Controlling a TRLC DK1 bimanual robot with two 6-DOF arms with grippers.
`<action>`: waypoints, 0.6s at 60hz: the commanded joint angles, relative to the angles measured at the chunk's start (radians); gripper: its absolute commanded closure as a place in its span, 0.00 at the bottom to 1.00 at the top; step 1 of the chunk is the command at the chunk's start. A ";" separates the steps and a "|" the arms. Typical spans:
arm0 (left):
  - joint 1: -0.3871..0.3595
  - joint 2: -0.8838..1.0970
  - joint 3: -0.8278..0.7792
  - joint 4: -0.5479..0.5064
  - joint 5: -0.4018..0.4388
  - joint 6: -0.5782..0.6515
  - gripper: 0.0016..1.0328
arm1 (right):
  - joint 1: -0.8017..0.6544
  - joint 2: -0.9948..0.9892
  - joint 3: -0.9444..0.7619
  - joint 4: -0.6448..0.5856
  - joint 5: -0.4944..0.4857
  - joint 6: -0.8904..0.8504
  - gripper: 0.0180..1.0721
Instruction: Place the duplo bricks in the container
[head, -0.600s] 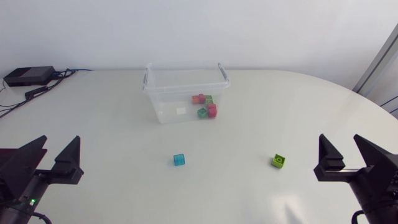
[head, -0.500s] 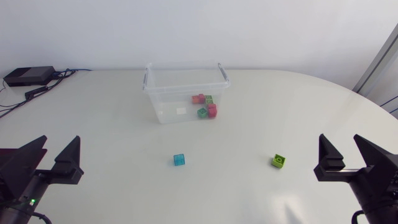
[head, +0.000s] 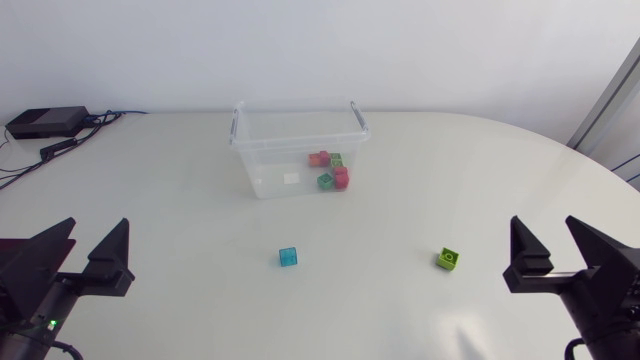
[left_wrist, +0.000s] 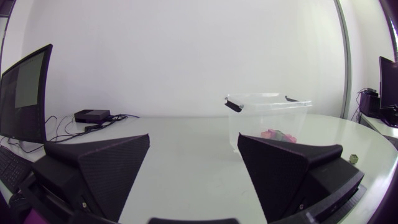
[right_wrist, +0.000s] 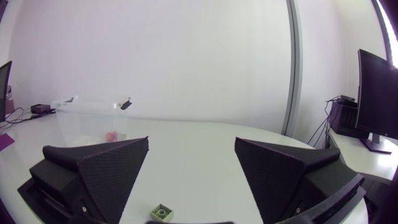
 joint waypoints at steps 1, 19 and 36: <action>-0.017 -0.010 0.036 -0.009 0.001 -0.002 0.05 | -0.001 -0.005 0.007 -0.018 -0.009 0.006 0.05; -0.069 0.315 0.338 -0.092 0.004 -0.012 0.07 | 0.031 0.182 0.226 -0.093 -0.018 0.006 0.05; -0.172 0.760 0.754 -0.343 0.019 -0.084 0.07 | 0.013 0.496 0.447 -0.177 -0.042 -0.003 0.05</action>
